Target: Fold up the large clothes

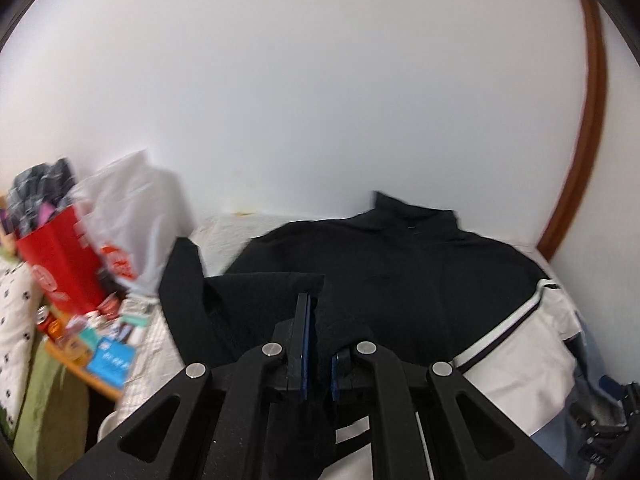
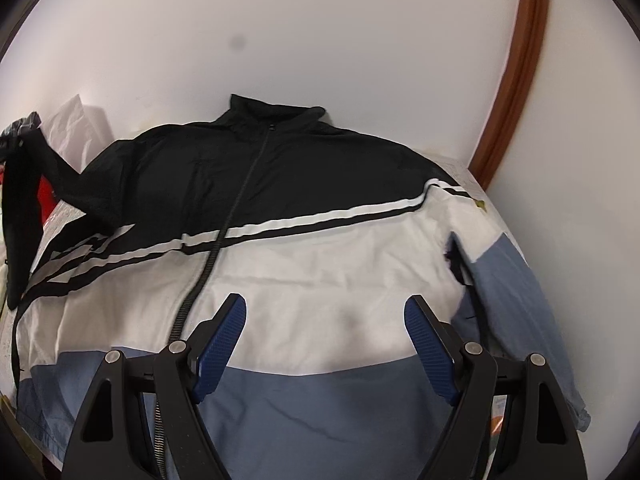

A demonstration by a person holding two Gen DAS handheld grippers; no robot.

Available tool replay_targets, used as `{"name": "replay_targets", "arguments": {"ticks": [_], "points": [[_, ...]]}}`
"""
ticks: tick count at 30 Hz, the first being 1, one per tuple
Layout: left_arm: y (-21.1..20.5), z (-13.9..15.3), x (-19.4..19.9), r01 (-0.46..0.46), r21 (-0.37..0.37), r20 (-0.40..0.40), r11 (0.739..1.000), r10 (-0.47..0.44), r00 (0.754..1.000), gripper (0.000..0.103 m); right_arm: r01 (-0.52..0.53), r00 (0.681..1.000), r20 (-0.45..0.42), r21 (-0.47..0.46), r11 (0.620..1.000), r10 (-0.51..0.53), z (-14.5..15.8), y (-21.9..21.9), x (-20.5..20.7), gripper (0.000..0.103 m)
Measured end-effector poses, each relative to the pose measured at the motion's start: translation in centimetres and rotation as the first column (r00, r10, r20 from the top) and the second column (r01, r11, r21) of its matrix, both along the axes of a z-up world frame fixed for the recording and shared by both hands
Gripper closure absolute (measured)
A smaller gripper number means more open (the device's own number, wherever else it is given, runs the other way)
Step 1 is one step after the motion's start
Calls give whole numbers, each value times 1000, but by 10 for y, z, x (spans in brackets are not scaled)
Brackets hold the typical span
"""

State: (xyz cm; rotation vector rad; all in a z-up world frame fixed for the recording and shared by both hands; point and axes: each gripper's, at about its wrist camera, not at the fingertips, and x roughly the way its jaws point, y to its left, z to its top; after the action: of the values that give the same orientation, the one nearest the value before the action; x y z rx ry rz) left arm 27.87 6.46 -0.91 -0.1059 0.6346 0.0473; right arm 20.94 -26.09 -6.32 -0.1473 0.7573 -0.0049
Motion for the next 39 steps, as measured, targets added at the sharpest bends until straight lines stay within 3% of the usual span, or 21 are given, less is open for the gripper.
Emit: {"name": "replay_targets", "arguments": {"ticks": [3, 6, 9, 14, 18, 23, 27, 32, 36, 39], "points": [[-28, -5, 18, 40, -5, -9, 999, -40, 999, 96, 1, 1000, -7, 14, 1000, -1, -2, -17, 5, 23], [-52, -12, 32, 73, -9, -39, 997, -73, 997, 96, -3, 1000, -16, 28, 1000, 4, -6, -36, 12, 37], [-77, -24, 46, 100, -5, -75, 995, -100, 992, 96, 4, 1000, -22, 27, 1000, -4, -10, -54, 19, 42], [-112, -51, 67, 141, -18, -158, 990, -142, 977, 96, 24, 999, -22, 35, 999, -23, -18, -81, 24, 42], [-137, -74, 74, 173, 16, -223, 985, -165, 961, 96, 44, 998, -35, 40, 998, -43, -27, -96, 25, 42], [-146, -89, 72, 199, 1, -283, 980, -191, 940, 94, 54, 998, -47, 51, 997, -52, -35, -110, 23, 42], [-145, -84, 63, 203, 4, -298, 979, -193, 935, 79, 51, 998, -38, 50, 997, -49, -31, -110, 22, 41], [-137, -70, 42, 192, 17, -264, 981, -181, 947, 42, 19, 1000, 1, 24, 1000, -19, -18, -96, 18, 39], [-119, -58, 21, 175, 0, -237, 984, -170, 956, 41, -18, 1000, 11, 18, 1000, 18, -10, -77, 16, 39], [-98, -49, 6, 149, -3, -214, 989, -146, 966, 37, -63, 998, 26, 14, 998, 63, -2, -56, 14, 50]]}}
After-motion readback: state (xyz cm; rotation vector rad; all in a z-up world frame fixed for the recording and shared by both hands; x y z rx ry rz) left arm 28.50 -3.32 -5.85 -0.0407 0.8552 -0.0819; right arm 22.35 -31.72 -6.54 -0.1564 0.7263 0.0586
